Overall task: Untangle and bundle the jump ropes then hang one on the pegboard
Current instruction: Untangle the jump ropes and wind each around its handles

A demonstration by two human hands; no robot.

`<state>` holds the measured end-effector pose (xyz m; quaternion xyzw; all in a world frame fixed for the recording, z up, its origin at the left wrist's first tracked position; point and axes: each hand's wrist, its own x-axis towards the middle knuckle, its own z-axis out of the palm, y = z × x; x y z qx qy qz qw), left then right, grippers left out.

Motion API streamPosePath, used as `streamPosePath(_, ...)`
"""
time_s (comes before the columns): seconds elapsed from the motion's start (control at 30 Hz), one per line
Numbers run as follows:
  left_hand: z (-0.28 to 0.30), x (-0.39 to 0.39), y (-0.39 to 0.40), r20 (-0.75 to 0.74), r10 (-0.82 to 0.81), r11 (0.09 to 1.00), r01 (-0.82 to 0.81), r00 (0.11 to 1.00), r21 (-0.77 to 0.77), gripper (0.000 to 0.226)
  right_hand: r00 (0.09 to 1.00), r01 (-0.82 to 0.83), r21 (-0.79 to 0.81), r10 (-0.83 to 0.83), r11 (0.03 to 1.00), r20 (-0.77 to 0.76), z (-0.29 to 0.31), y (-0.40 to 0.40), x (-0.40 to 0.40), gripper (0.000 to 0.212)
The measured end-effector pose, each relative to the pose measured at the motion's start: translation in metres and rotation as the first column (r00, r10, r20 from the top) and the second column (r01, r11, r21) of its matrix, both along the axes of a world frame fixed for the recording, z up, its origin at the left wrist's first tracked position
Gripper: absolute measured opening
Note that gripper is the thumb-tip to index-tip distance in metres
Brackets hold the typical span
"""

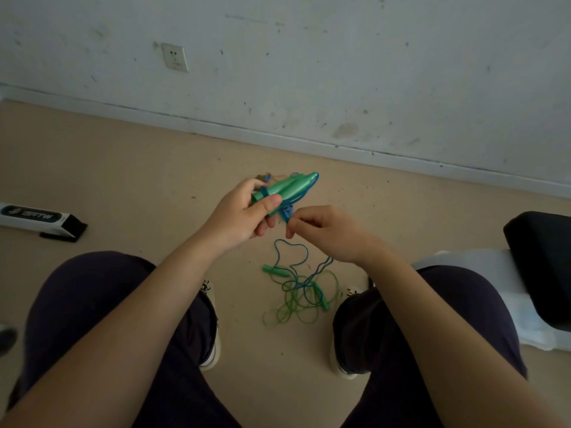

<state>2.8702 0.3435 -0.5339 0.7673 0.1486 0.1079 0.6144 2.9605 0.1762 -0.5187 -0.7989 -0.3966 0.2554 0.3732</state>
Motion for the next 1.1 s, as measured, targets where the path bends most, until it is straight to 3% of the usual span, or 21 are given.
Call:
streamPosePath(0.13, 0.000, 0.000, 0.002, -0.045, 0.035, 0.999, -0.033, 0.998, 0.040, 0.014, 0.997, -0.043, 0.012, 0.042, 0.999, 0.057, 0.002, 0.000, -0.004, 0.016)
streamPosePath(0.33, -0.002, -0.002, 0.008, -0.162, -0.077, 0.996, 0.083, 0.984, 0.031, 0.021, 0.966, 0.008, 0.162, -0.049, 0.987, 0.253, 0.017, -0.009, 0.008, 0.010)
streamPosePath(0.47, -0.002, -0.002, 0.003, -0.233, -0.255, 0.966, 0.235, 0.939, -0.109, 0.026, 0.971, 0.035, 0.164, -0.073, 0.986, 0.229, 0.016, -0.009, 0.008, 0.010)
streamPosePath(0.63, 0.003, -0.003, 0.000, -0.256, -0.396, 0.914, 0.352, 0.882, -0.202, 0.057, 0.983, 0.063, 0.194, -0.094, 0.979, 0.158, 0.009, -0.007, 0.008, 0.013)
streamPosePath(0.87, -0.004, -0.004, -0.002, -0.191, -0.432, 0.893, 0.389, 0.881, -0.225, 0.030, 0.983, 0.097, 0.144, -0.117, 0.985, 0.139, -0.003, -0.001, 0.005, 0.026)
streamPosePath(1.1, -0.007, -0.005, -0.011, -0.260, -0.492, 0.870, 0.461, 0.831, -0.175, 0.039, 0.963, 0.124, 0.084, -0.140, 0.989, 0.231, -0.005, 0.001, 0.008, 0.025)
